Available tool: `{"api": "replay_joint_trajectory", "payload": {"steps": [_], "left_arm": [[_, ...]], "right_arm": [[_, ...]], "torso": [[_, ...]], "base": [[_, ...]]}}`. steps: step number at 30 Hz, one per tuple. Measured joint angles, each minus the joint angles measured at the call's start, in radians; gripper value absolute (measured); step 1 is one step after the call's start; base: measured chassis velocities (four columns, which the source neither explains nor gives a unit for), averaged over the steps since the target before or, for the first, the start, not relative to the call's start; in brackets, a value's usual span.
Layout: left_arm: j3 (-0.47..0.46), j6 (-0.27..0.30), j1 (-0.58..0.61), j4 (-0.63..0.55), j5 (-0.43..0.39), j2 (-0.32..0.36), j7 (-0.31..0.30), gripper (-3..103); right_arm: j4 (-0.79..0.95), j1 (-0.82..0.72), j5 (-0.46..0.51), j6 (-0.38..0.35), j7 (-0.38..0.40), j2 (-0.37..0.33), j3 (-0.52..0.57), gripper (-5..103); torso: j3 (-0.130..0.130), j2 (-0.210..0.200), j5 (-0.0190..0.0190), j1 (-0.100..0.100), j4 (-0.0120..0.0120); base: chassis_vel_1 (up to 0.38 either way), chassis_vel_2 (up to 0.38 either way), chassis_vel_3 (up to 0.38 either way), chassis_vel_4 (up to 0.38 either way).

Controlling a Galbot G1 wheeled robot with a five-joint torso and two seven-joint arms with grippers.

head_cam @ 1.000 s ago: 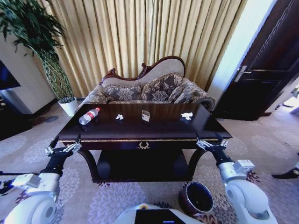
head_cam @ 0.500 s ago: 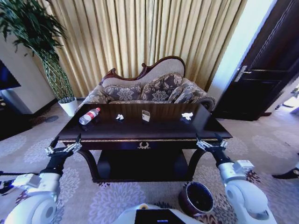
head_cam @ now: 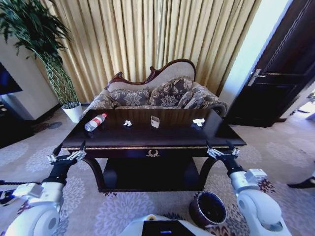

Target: Move to the front of the table and place the trash on the table into the trash bin.

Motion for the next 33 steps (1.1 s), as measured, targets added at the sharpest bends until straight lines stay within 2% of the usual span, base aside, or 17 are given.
{"api": "replay_joint_trajectory", "payload": {"steps": [7, 16, 33], "left_arm": [[0.001, -0.001, 0.0, 0.003, 0.003, -0.002, 0.0, 100], [-0.001, -0.011, 0.001, 0.007, 0.004, -0.003, 0.002, 100], [0.001, -0.013, 0.001, 0.005, 0.005, -0.004, 0.002, 100]], "right_arm": [[-0.016, 0.004, 0.005, 0.049, -0.027, -0.001, -0.001, 100], [-0.021, 0.005, 0.002, 0.055, -0.03, -0.001, -0.004, 100], [-0.024, 0.002, -0.003, 0.062, -0.031, -0.004, -0.006, 100]], "torso": [[0.0, 0.0, 0.0001, 0.0, 0.0], [0.0, 0.0, 0.0001, 0.0, 0.0], [0.0, 0.0, 0.0001, 0.001, 0.0]], "base": [[0.0, 0.0, 0.0, 0.0], [-0.014, 0.018, 0.016, -0.019], [-0.09, 0.101, 0.088, -0.104]]}}
